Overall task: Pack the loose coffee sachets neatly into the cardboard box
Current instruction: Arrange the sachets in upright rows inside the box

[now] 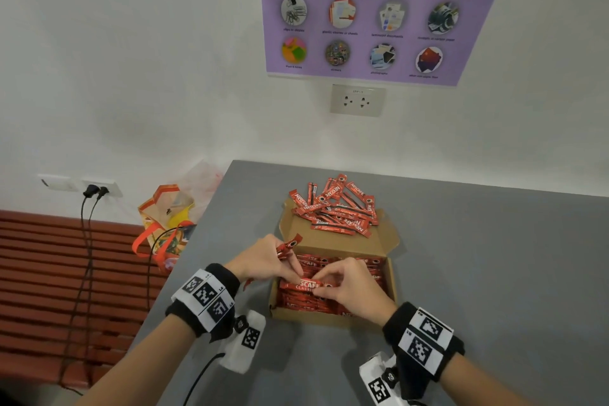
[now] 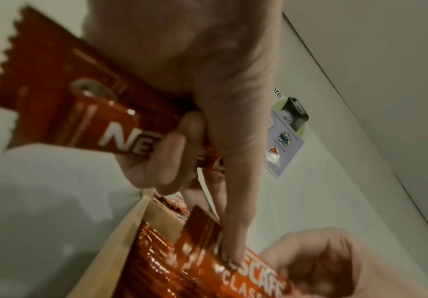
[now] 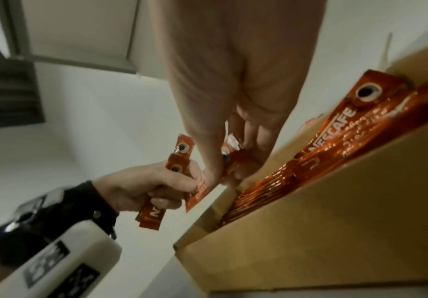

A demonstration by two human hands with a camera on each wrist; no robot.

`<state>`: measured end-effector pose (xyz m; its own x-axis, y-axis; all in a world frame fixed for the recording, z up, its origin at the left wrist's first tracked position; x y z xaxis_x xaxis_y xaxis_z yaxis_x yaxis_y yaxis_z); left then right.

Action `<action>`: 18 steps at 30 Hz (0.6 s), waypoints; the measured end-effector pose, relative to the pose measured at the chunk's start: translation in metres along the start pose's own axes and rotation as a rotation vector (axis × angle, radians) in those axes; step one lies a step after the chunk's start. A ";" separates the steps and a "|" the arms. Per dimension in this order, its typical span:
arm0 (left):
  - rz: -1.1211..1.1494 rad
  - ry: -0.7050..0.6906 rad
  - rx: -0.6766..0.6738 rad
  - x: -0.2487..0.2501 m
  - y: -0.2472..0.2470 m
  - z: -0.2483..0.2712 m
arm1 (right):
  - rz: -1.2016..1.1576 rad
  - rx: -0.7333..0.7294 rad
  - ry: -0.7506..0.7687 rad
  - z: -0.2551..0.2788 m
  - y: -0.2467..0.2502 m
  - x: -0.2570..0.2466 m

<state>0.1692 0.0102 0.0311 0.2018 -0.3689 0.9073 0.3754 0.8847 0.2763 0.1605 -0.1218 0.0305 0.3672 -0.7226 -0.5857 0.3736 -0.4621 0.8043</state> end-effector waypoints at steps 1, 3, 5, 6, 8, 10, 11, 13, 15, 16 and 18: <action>0.032 -0.021 0.052 0.000 0.004 -0.001 | 0.038 -0.021 0.004 0.000 -0.003 -0.001; 0.013 -0.077 0.294 0.003 0.022 -0.002 | 0.079 -0.025 0.007 0.002 -0.006 -0.002; -0.093 -0.099 0.511 0.002 0.037 0.002 | 0.124 -0.025 0.022 0.003 -0.010 -0.004; -0.140 -0.097 0.550 -0.001 0.037 0.002 | 0.157 -0.023 0.036 0.004 -0.012 -0.007; -0.198 -0.073 0.550 -0.009 0.032 -0.001 | 0.209 -0.015 0.064 0.005 -0.016 -0.012; -0.207 -0.038 0.515 -0.017 0.026 -0.003 | 0.259 0.005 0.107 0.005 -0.019 -0.019; -0.212 -0.033 0.496 -0.020 0.022 -0.004 | 0.291 0.016 0.121 0.005 -0.019 -0.022; -0.217 -0.039 0.456 -0.022 0.015 -0.005 | 0.336 0.021 0.123 0.004 -0.020 -0.025; -0.213 -0.039 0.430 -0.024 0.010 -0.005 | 0.352 -0.006 0.107 0.002 -0.021 -0.026; -0.213 -0.035 0.425 -0.024 0.010 -0.005 | 0.349 -0.023 0.102 0.000 -0.021 -0.026; -0.229 -0.022 0.425 -0.023 0.010 -0.004 | 0.324 -0.061 0.103 -0.001 -0.021 -0.027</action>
<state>0.1723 0.0260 0.0117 0.1361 -0.5661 0.8130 0.0046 0.8210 0.5709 0.1438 -0.0925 0.0295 0.5577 -0.7698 -0.3103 0.2730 -0.1830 0.9445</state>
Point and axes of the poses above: each hand's wrist, its own z-axis away from the middle knuckle, its own y-axis out of the back of the hand, x = y × z, the point moved 9 cm from there along -z, towards the middle knuckle, and after that the axes turned 13 degrees about z, right-handed, at the moved point
